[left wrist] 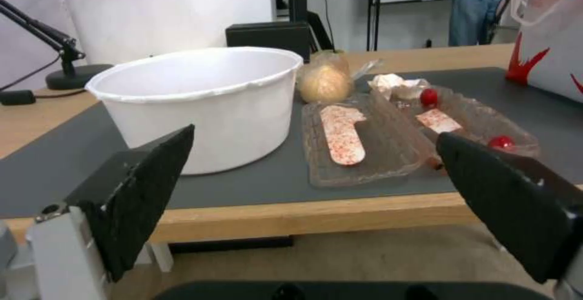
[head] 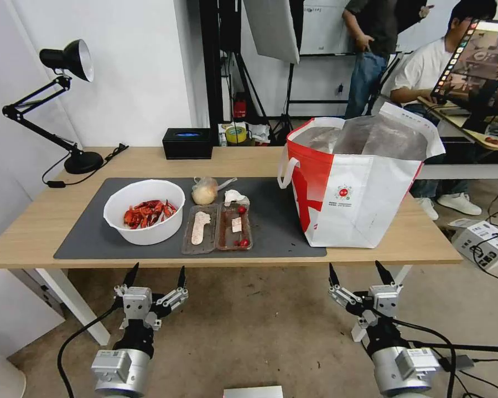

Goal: Pick up the trash from the table and place it into the takeout bag.

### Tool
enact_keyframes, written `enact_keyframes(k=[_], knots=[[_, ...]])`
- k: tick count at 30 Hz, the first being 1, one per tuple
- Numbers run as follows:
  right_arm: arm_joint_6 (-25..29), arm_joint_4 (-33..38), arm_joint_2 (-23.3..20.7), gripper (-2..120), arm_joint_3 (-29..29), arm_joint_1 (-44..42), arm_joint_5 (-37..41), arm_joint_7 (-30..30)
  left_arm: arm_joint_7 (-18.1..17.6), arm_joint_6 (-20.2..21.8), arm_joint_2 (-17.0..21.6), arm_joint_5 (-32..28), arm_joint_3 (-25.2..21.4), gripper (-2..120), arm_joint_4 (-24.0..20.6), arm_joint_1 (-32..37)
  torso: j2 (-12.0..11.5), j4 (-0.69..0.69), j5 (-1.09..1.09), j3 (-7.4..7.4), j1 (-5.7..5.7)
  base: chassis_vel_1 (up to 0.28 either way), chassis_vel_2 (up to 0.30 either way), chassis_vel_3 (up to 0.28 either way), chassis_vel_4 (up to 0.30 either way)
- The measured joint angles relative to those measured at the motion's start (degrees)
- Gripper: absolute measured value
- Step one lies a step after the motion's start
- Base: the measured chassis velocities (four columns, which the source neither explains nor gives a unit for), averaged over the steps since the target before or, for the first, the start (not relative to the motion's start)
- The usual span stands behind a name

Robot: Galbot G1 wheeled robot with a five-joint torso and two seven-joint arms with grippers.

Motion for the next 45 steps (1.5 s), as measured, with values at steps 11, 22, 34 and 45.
enact_keyframes(k=[11, 22, 34, 45], knots=[[0.0, 0.0, 0.0, 100, 0.0, 0.0, 0.0, 0.0, 0.0, 0.0, 0.0, 0.0, 0.0, 100, 0.0, 0.0, 0.0, 0.0, 0.0, 0.0, 0.0, 0.0, 0.0, 0.0, 0.0], [0.0, 0.0, 0.0, 100, 0.0, 0.0, 0.0, 0.0, 0.0, 0.0, 0.0, 0.0, 0.0, 100, 0.0, 0.0, 0.0, 0.0, 0.0, 0.0, 0.0, 0.0, 0.0, 0.0, 0.0], [-1.8, 0.0, -4.18, 100, 0.01, 1.62, 2.87, 0.32, -6.24, -2.27, 1.35, -7.03, -0.15, 100, 3.19, -2.97, 0.0, -0.01, -0.02, 0.0, 0.0, 0.0, 0.0, 0.0, 0.0], [-8.89, -1.0, -18.89, 100, -0.61, 7.9, 13.65, 1.55, -6.87, -2.82, 1.96, -8.01, -0.06, 100, 4.04, -3.1, -0.01, 0.02, 0.04, 0.01, 0.0, 0.0, 0.0, 0.0, 0.0]])
